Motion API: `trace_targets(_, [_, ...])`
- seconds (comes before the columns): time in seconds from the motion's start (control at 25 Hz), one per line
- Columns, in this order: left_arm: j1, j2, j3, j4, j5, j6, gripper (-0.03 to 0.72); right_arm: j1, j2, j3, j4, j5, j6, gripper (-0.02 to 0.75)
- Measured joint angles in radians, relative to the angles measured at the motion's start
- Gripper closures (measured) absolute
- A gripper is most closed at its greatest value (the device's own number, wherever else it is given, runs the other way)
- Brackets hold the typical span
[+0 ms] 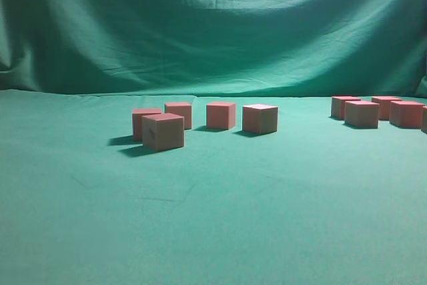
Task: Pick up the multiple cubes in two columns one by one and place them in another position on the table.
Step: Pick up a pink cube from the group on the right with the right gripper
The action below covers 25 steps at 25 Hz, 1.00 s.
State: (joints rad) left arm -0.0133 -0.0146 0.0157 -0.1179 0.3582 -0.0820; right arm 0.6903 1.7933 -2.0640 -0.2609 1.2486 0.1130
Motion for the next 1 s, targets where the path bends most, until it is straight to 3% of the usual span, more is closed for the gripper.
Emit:
trace_targets(0.32, [0.000,0.000,0.000,0.000,0.000,0.000,0.688,-0.306,-0.173,0.345,0.028,0.006,0.049,0.190])
trace_targets(0.56, [0.000,0.000,0.000,0.000,0.000,0.000,0.688,-0.464,-0.178,0.682,0.079,-0.087,0.102,0.190])
trace_targets(0.76, [0.000,0.000,0.000,0.000,0.000,0.000,0.688,-0.514,-0.178,0.881,0.159,-0.314,0.123,0.190])
trace_targets(1.0, [0.000,0.000,0.000,0.000,0.000,0.000,0.688,-0.516,-0.105,0.940,0.161,-0.460,0.134,0.190])
